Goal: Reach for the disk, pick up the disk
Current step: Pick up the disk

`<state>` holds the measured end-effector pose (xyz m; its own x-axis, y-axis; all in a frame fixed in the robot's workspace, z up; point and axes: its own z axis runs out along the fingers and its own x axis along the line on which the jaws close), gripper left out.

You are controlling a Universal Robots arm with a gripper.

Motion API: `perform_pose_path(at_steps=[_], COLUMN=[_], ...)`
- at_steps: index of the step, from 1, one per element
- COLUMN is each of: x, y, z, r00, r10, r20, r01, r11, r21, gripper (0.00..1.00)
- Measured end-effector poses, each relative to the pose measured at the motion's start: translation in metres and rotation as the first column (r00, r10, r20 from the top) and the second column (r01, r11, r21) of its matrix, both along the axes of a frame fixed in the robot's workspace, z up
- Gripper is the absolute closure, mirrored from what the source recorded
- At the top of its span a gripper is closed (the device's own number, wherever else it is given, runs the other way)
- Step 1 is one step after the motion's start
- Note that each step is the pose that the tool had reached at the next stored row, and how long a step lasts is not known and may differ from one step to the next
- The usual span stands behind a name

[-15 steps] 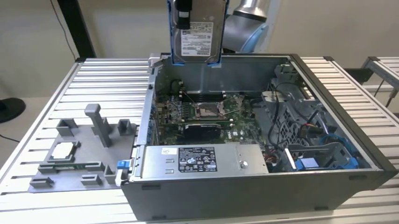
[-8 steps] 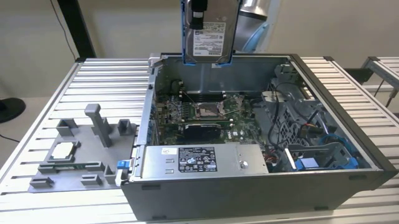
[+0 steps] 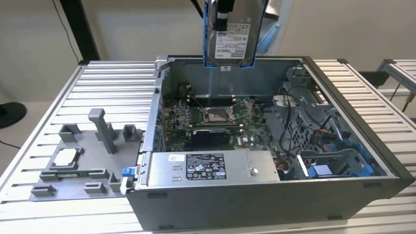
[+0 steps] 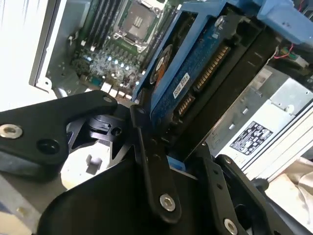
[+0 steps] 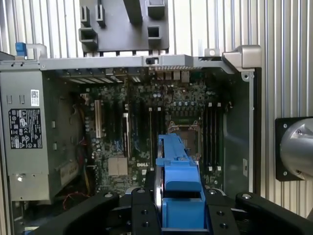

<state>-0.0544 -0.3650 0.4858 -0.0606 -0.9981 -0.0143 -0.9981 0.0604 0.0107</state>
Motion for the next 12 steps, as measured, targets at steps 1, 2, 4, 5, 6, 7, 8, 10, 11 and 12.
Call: perform_pose_path(at_steps=[1, 2, 4, 5, 6, 7, 8, 10, 11, 12], x=[0.004, 0.007, 0.015, 0.018, 0.022, 0.025, 0.029, 0.036, 0.040, 0.043], y=[0.0000, 0.0000, 0.0000, 0.0000, 0.0000, 0.0000, 0.0000, 0.0000, 0.0000, 0.0000], z=[-0.0001, -0.0001, -0.0002, -0.0002, -0.0003, -0.0003, -0.0004, -0.0005, -0.0006, -0.0006], r00=[1.0000, 1.0000, 1.0000, 1.0000, 1.0000, 1.0000, 1.0000, 1.0000, 1.0000, 1.0000], r10=[0.000, 0.000, 0.000, 0.000, 0.000, 0.000, 0.000, 0.000, 0.000, 0.000], r20=[0.0000, 0.0000, 0.0000, 0.0000, 0.0000, -0.0001, 0.0000, 0.0000, 0.0000, 0.0000], r01=[0.000, 0.000, 0.000, 0.000, 0.000, 0.000, 0.000, 0.000, 0.000, 0.000], r11=[1.0000, 1.0000, 1.0000, 1.0000, 1.0000, 1.0000, 1.0000, 1.0000, 1.0000, 1.0000], r21=[0.0000, 0.0000, 0.0000, 0.0000, -0.0001, -0.0001, 0.0000, 0.0000, 0.0001, 0.0000], gripper=[1.00, 1.00, 1.00, 1.00, 1.00, 1.00, 1.00, 1.00, 1.00, 1.00])
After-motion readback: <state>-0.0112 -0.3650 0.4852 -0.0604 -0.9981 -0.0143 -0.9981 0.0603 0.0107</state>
